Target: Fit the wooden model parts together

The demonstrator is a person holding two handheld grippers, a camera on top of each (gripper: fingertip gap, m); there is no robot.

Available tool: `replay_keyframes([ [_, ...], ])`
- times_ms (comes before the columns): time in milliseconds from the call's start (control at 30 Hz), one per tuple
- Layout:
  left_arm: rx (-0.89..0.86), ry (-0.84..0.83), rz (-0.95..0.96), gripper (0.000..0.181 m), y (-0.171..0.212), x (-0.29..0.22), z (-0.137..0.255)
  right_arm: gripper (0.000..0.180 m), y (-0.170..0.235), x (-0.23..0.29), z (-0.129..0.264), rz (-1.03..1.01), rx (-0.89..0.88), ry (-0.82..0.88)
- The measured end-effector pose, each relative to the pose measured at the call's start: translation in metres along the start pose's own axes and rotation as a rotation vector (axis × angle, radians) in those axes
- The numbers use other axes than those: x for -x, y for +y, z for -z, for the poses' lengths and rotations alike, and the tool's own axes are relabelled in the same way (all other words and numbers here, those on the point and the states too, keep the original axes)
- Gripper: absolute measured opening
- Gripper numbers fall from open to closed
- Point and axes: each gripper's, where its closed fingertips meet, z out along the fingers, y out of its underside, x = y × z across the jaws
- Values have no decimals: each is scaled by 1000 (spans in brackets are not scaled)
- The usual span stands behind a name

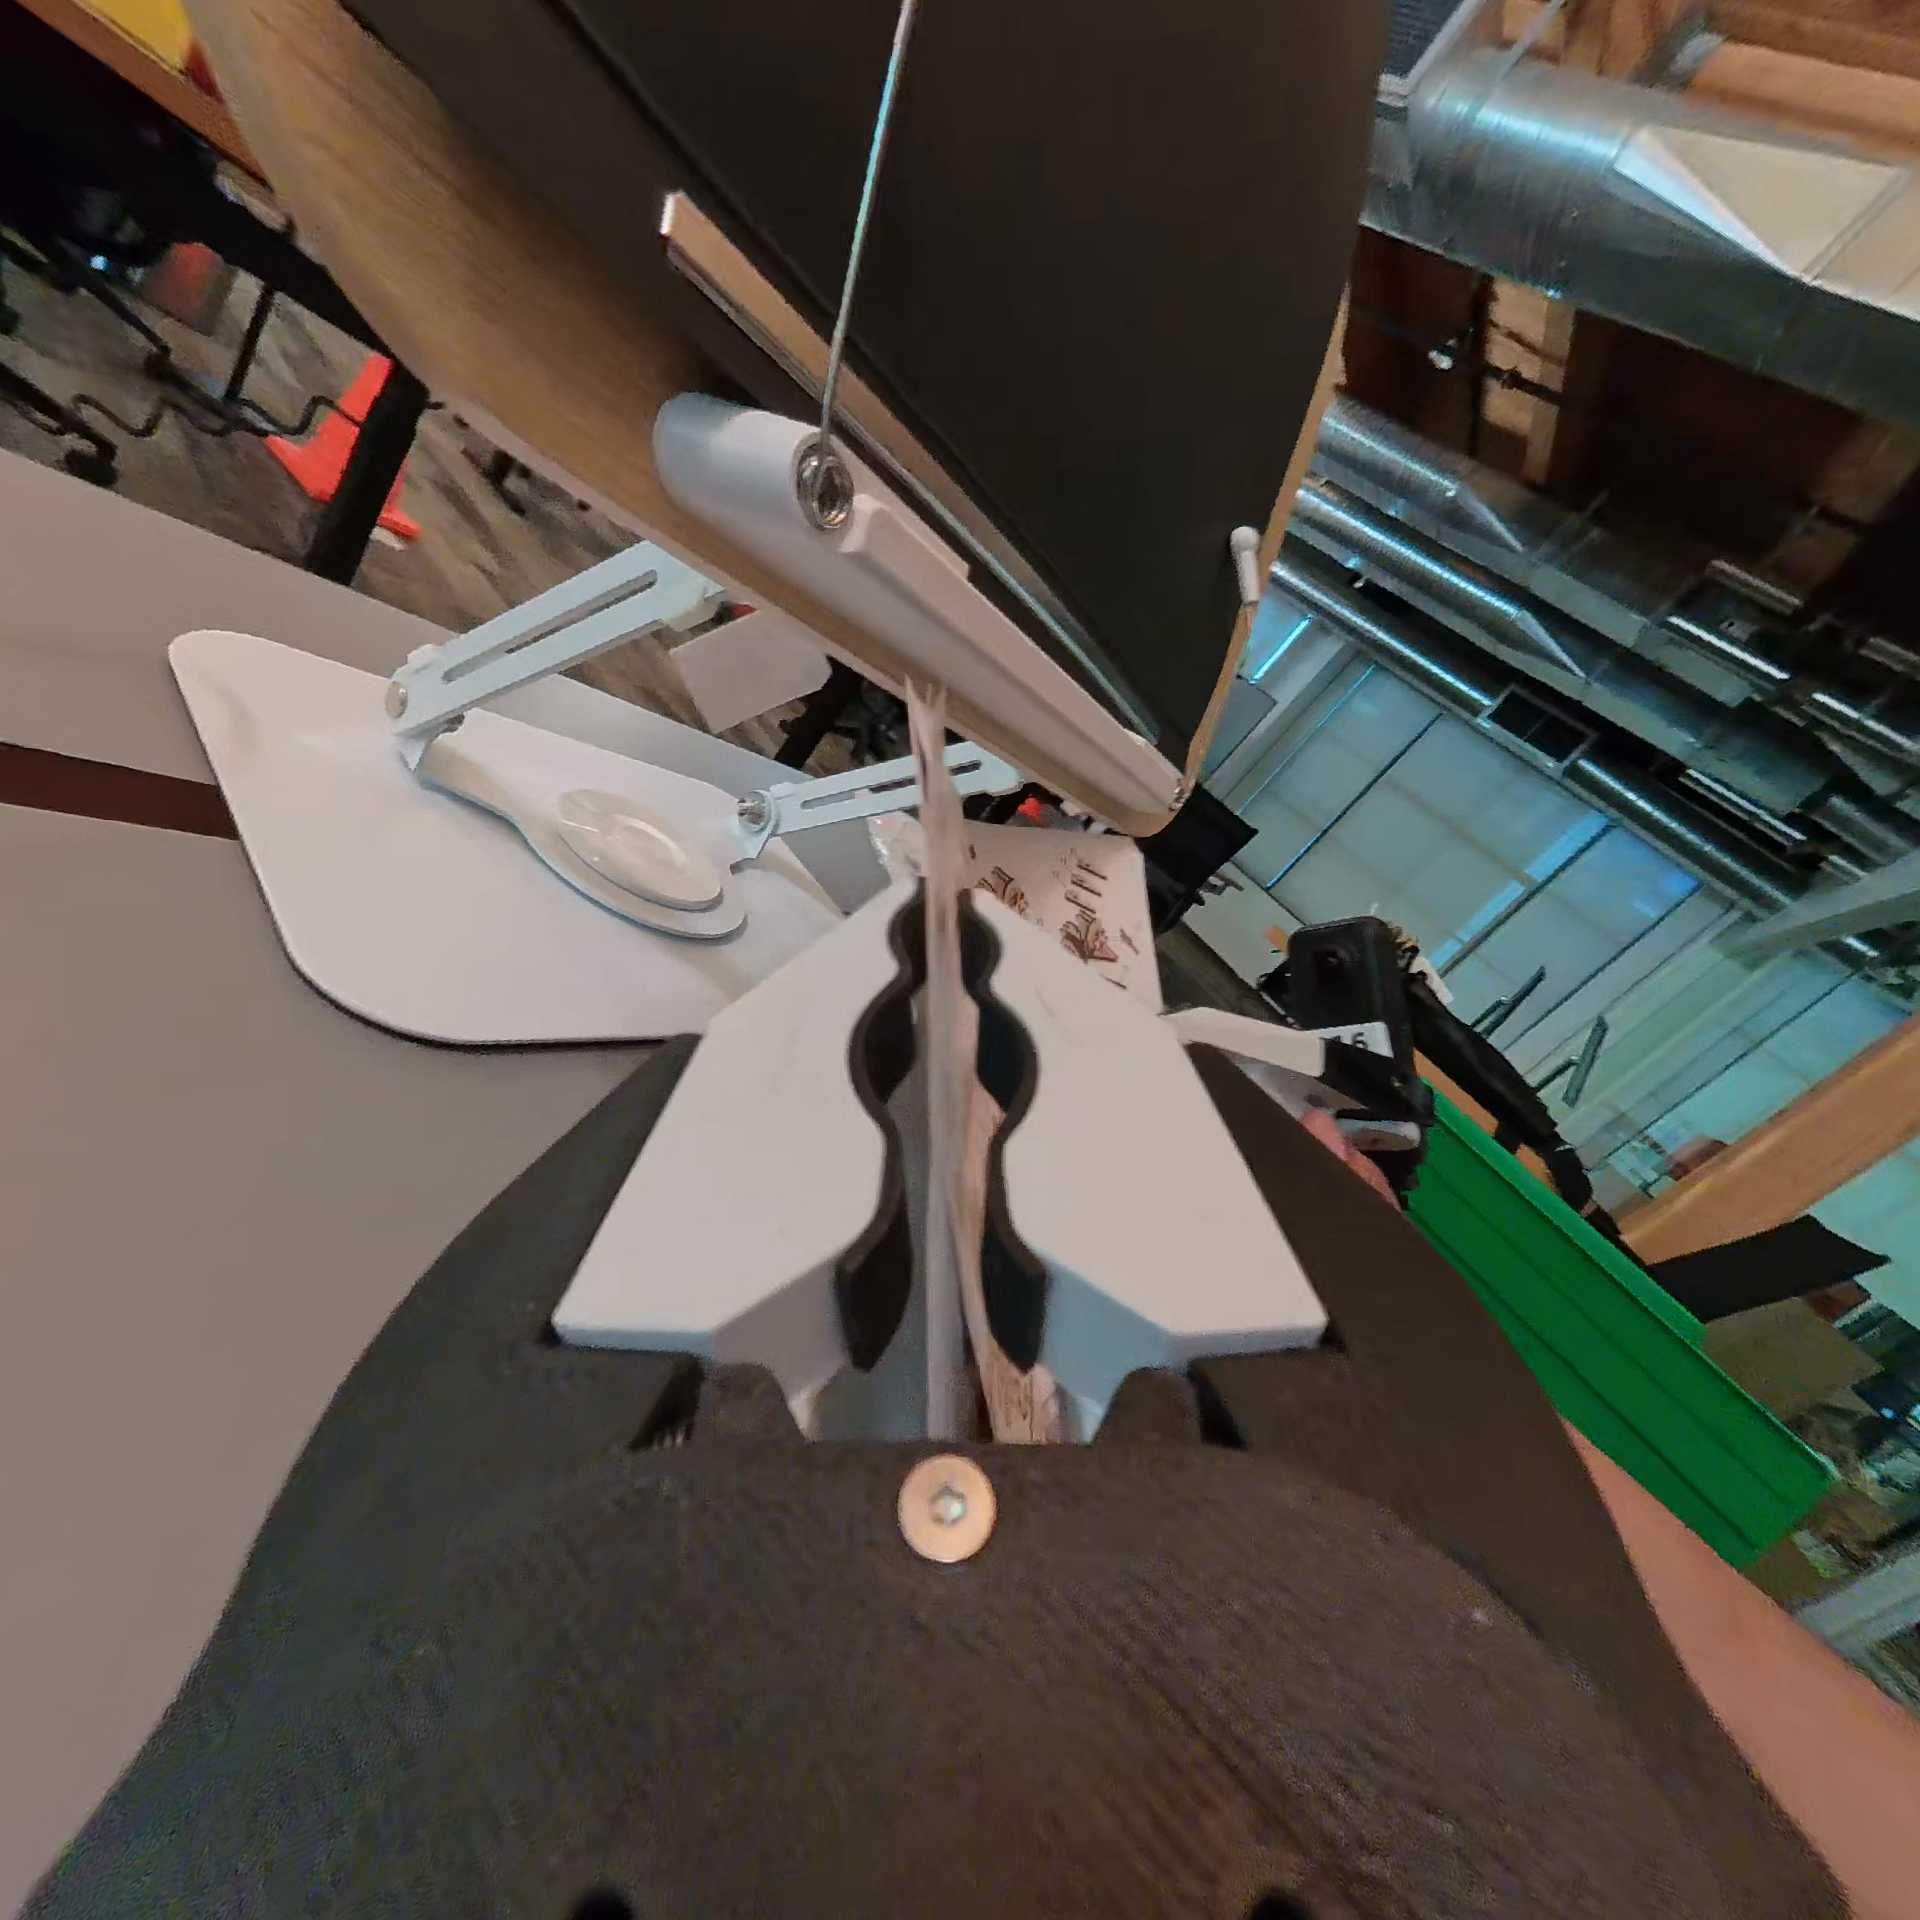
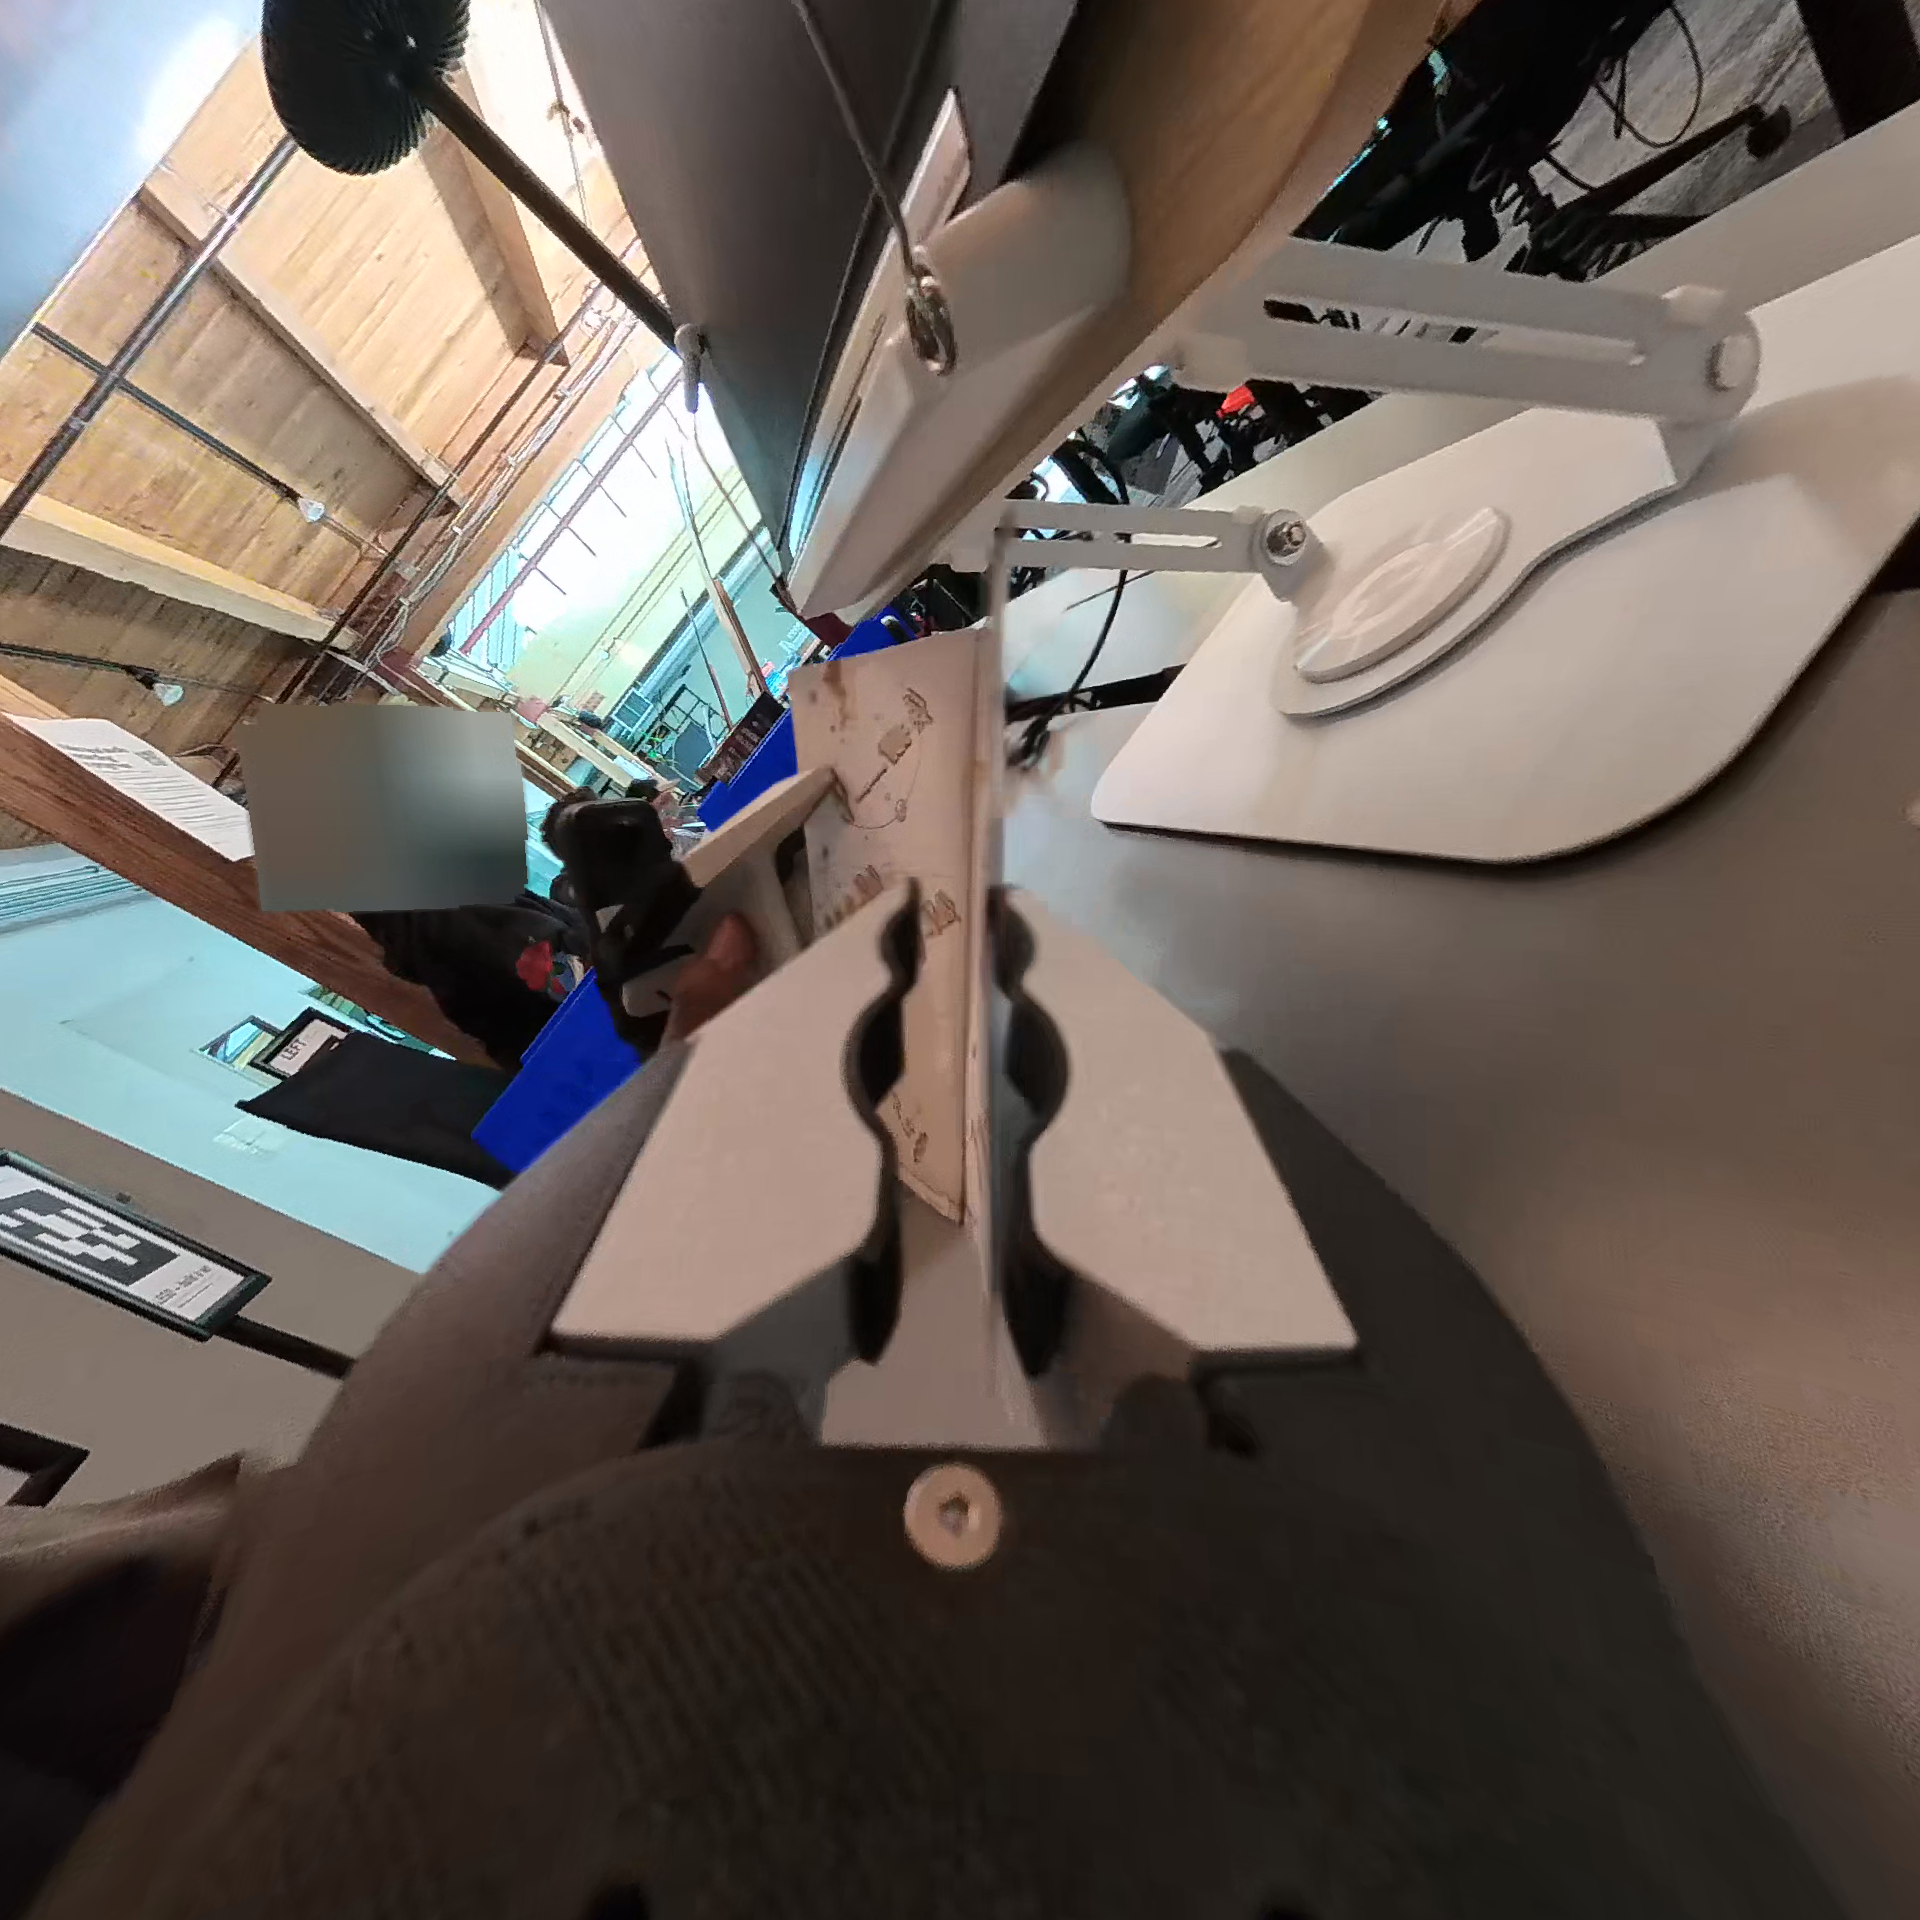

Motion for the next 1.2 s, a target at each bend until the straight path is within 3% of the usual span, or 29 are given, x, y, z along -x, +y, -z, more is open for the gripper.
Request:
replay_keyframes([
  [33, -4, 27, -2, 0, 0, -4, 1, 0, 0, 2, 0, 2, 2, -13],
  [200, -24, 104, -125, 0, -2, -23, 2, 0, -4, 30, 7, 106, -41, -155],
  [333, -93, 19, -381, 0, -12, -29, -3, 0, -29, 21, 16, 218, -207, -31],
  [467, -95, -111, -534, 4, -10, -21, -10, 0, -28, 12, 11, 208, -187, 24],
  [600, -146, -79, -472, 23, -13, -24, -6, 6, -34, 10, 17, 169, -234, 13],
  [800, -75, -14, -307, 43, -8, -18, -9, 13, -32, 4, 17, 85, -209, -12],
  [967, -33, 11, -250, 20, -3, -16, -11, 20, -24, 4, 11, 64, -154, -19],
  [1033, -20, 27, -240, 0, -2, -17, -12, 15, -18, 7, 8, 54, -106, -43],
  [1133, -43, -37, -250, 0, -5, -10, -11, 0, -6, 9, 1, 71, -22, -46],
  [1200, -59, -28, -289, 0, -7, -14, -11, 0, -3, 10, -3, 114, 3, -18],
])
